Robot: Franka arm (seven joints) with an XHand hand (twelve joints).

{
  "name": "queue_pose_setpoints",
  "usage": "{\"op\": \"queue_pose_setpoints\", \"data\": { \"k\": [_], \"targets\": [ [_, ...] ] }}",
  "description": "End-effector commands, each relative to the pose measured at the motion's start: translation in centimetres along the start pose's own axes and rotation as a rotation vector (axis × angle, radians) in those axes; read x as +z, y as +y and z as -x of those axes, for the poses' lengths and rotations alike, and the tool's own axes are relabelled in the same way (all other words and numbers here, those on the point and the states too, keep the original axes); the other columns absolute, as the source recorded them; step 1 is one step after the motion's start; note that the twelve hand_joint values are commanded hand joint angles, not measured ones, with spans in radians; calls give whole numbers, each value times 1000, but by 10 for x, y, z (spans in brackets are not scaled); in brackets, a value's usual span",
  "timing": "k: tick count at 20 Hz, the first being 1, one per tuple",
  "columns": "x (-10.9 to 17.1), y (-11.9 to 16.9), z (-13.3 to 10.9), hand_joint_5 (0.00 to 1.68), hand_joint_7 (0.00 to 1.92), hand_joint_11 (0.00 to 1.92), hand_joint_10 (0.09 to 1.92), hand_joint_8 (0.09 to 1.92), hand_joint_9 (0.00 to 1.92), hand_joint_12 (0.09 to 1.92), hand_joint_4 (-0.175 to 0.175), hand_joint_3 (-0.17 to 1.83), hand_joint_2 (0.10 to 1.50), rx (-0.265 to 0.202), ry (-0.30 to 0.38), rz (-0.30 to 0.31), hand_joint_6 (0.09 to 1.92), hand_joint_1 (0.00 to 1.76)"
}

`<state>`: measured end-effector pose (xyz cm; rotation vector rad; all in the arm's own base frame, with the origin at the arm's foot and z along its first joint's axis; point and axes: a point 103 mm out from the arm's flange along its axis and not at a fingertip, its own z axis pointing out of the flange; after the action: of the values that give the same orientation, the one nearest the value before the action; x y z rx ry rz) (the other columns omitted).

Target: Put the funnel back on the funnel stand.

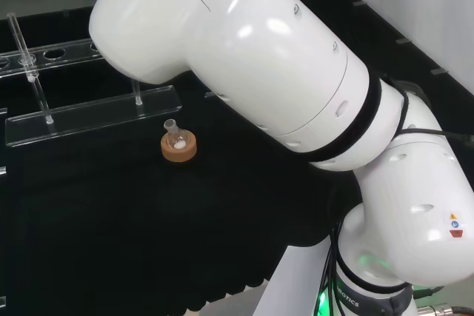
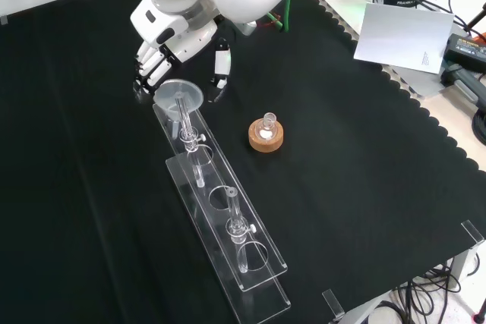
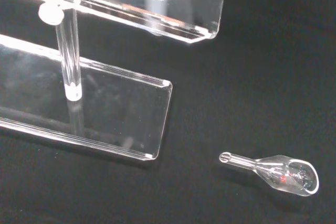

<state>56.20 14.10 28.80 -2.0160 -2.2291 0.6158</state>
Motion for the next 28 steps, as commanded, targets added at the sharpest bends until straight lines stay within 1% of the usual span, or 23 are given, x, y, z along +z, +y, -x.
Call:
{"op": "queue_pose_setpoints", "data": {
  "k": [1, 5, 9, 14, 20, 28],
  "targets": [
    [3, -17, 2, 229, 0, 373, 740, 589, 281, 1404, -50, 397, 724, 13, 16, 3, 87, 603],
    [-3, -37, 9, 228, 15, 359, 756, 598, 275, 1415, -51, 379, 722, 23, 29, 37, 87, 592],
    [-8, -66, 19, 252, 58, 366, 748, 641, 319, 1414, -53, 369, 726, 41, 41, 71, 87, 593],
    [-10, -103, 30, 288, 111, 383, 730, 678, 367, 1410, -55, 362, 732, 69, 56, 99, 87, 600],
    [-4, -144, 43, 312, 148, 397, 714, 696, 412, 1404, -56, 358, 737, 110, 71, 113, 87, 606],
    [5, -188, 59, 332, 191, 410, 687, 707, 450, 1393, -56, 355, 741, 156, 91, 142, 87, 608]
  ]
}}
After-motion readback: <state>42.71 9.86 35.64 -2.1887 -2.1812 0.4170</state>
